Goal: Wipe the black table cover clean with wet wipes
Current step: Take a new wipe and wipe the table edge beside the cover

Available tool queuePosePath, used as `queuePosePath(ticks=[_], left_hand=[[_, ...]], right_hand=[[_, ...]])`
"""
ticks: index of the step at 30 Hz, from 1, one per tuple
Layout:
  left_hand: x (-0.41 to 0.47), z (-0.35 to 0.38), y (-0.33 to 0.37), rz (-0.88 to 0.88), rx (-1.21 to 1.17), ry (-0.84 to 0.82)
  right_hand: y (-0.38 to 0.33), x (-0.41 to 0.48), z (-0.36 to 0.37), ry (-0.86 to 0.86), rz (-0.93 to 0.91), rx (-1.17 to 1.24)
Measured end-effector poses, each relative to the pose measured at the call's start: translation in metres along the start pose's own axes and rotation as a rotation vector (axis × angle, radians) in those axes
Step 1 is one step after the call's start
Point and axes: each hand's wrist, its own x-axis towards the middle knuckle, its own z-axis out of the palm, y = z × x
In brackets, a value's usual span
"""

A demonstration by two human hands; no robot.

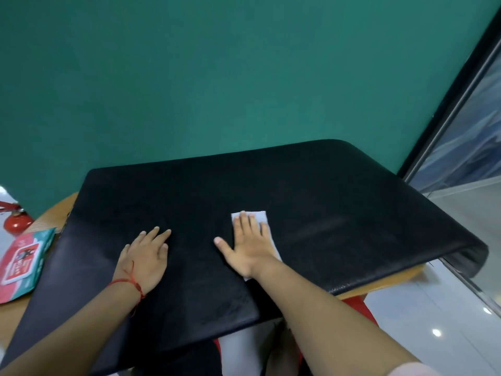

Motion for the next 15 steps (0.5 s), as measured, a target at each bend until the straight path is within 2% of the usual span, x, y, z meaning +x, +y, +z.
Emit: queuePosePath(ticks=[5,12,15], left_hand=[[-0.021,0.006,0.006,-0.010,-0.074,0.040],[-0.037,-0.007,0.004,-0.076,-0.457,0.134],[-0.048,-0.012,0.009,-0.095,-0.530,0.184]], right_hand=[[-0.057,-0.027,0.022,-0.033,-0.165,0.018],[-0.102,-0.074,0.043,-0.039,-0.390,0.045],[-0.107,-0.084,0.044,-0.009,-0.482,0.054]])
